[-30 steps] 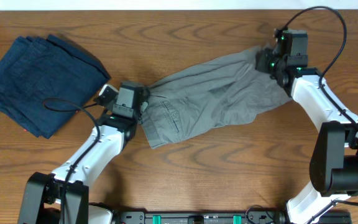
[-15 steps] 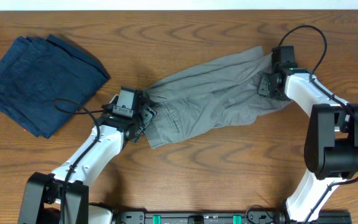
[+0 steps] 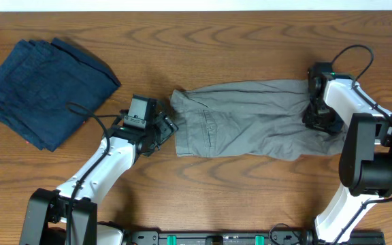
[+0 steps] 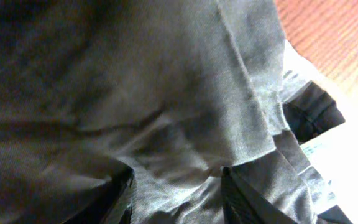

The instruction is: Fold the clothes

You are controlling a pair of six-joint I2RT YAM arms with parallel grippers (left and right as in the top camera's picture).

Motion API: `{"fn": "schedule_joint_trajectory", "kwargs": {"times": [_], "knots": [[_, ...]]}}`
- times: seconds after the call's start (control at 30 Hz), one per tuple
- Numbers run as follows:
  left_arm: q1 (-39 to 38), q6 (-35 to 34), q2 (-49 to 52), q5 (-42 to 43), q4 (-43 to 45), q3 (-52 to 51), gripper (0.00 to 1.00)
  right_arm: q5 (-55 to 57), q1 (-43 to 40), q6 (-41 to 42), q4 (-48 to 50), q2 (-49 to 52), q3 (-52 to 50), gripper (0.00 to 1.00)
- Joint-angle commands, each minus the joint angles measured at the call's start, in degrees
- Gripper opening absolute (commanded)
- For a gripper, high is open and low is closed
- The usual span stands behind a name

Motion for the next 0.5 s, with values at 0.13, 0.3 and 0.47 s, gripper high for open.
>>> {"fn": "schedule_joint_trajectory", "kwargs": {"times": [0.13,0.3,0.47], "knots": [[-1.1,11.0,0.6,4.7,3.4,-0.2,0.95,-2.5,0.0,1.6,-0.3,-2.2,-1.3,0.48],[-1.1,11.1,0.8,4.8,4.5,-0.2,0.96,-5.6,-0.1,-1.5,0.0,-10.4,-0.7,0.56],[-1.1,11.1,2.0,5.0,4.5,-0.2,0.96,-24.4,0.4,-16.0,3.6,-18.6,-0.7,0.49]]}}
